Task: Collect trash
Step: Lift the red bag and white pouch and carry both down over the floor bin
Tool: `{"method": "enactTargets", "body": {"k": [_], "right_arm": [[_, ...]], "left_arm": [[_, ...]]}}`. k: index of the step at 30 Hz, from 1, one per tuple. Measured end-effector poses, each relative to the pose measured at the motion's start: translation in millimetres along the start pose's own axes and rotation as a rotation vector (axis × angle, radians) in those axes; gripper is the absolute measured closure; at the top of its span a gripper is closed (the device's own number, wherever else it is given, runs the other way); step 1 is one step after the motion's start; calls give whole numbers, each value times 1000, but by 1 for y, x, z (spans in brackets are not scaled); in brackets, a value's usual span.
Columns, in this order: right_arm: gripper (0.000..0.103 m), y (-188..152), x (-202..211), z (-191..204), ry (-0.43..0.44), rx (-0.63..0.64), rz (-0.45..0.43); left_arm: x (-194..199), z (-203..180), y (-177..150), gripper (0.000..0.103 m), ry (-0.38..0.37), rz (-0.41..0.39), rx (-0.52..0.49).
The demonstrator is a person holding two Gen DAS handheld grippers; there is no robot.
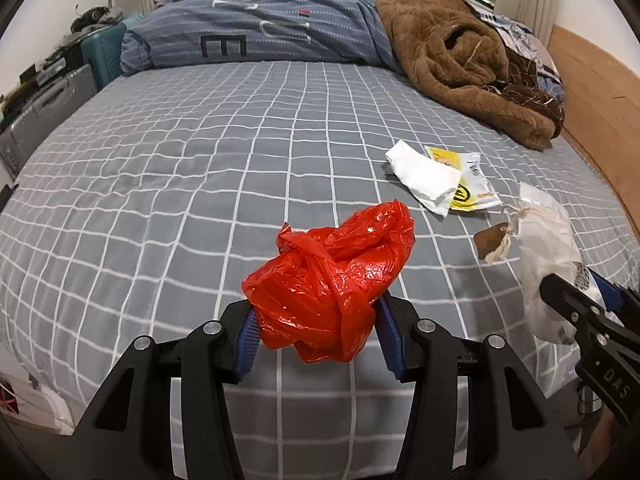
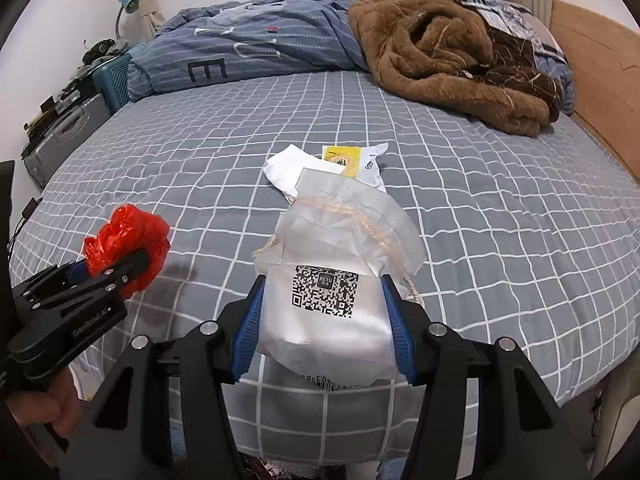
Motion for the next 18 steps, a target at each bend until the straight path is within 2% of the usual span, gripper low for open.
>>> {"method": "enactTargets", "body": {"k": [18], "right_arm": [[50,-17,39,14,17,-2,-48]], "left_arm": [[48,15,-46,54,-12,-5,-3]]}}
Point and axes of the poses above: each gripper's, at about its wrist camera, not at the fingertips, and x roughly against the way its jaws point, z to its left, y to its top, the point moved 2 cm from there along -x, roughly the way its jaws point, and after that the axes turned 4 degrees about -x, right-handed, at the moved point
